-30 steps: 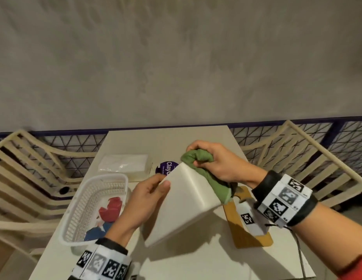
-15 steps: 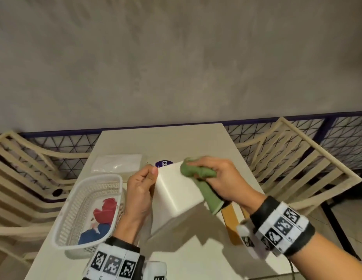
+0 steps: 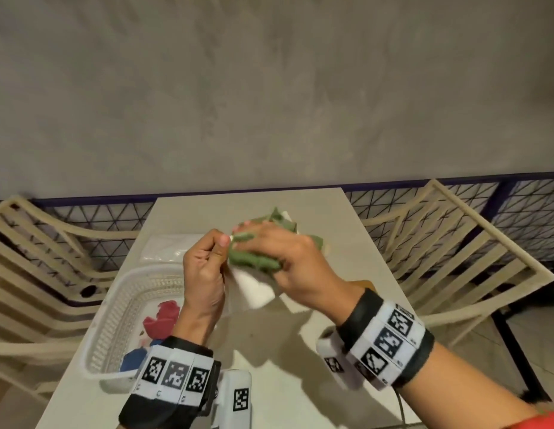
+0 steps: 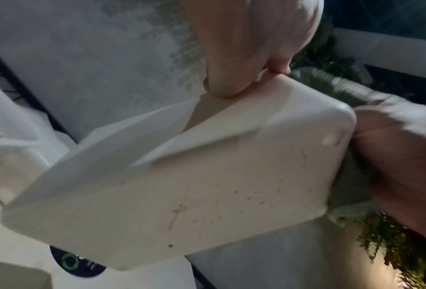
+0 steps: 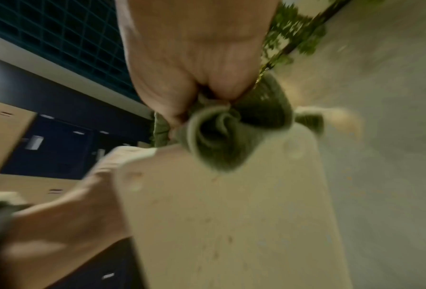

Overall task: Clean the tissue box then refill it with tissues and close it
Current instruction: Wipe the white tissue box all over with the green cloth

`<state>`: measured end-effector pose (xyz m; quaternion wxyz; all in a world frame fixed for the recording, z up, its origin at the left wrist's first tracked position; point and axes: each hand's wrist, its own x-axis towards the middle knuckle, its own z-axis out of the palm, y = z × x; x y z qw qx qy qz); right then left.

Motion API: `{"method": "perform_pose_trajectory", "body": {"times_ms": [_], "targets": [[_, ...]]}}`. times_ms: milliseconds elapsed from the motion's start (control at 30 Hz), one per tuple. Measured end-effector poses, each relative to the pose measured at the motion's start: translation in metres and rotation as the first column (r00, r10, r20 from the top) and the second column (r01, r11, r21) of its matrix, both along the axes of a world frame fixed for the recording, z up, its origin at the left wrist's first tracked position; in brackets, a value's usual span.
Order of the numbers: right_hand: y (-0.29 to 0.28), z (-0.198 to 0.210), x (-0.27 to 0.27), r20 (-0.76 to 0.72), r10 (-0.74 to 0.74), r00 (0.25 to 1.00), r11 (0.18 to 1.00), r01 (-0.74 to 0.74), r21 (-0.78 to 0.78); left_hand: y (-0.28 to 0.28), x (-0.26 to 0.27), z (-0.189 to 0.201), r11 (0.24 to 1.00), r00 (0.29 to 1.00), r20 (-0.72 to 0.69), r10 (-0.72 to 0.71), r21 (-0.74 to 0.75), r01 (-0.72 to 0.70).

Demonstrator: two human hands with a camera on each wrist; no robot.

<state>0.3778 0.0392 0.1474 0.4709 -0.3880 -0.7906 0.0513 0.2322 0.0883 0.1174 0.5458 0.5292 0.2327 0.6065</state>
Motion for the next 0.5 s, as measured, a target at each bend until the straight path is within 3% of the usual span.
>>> {"method": "perform_pose_trajectory", "body": {"times_ms": [67, 167, 233, 300, 367, 433, 500], "targets": [[-0.008, -0.009, 0.011, 0.076, 0.094, 0.993, 0.996, -0.093, -0.010, 0.001, -0.005, 0.001, 1.000, 1.000, 0.005, 0.000, -0.007, 0.000], [0.011, -0.008, 0.036, -0.014, -0.120, 0.993, 0.991, 0.119, -0.063, -0.001, -0.003, 0.000, 1.000, 0.999, -0.045, 0.021, 0.004, -0.020], [0.017, 0.001, 0.020, -0.016, -0.202, 0.979, 0.979, 0.201, -0.005, 0.000, 0.000, 0.000, 0.999, 0.999, -0.017, 0.031, -0.007, -0.031], [0.007, -0.003, -0.001, 0.067, -0.010, 0.998, 0.998, 0.006, 0.064, 0.006, -0.004, 0.002, 0.998, 0.997, 0.049, 0.055, -0.041, -0.053], [-0.007, -0.012, 0.008, 0.187, 0.148, 0.971, 0.985, -0.161, 0.058, 0.011, -0.013, 0.004, 0.996, 0.992, 0.098, 0.079, -0.051, -0.075], [0.001, -0.012, 0.038, 0.125, 0.082, 0.989, 0.997, -0.081, -0.016, 0.012, -0.016, 0.005, 0.997, 0.992, 0.099, 0.077, -0.034, -0.074], [0.016, -0.002, 0.046, 0.035, -0.100, 0.994, 0.994, 0.101, -0.040, 0.007, -0.012, 0.004, 0.996, 0.995, 0.056, 0.084, -0.020, -0.083]]}}
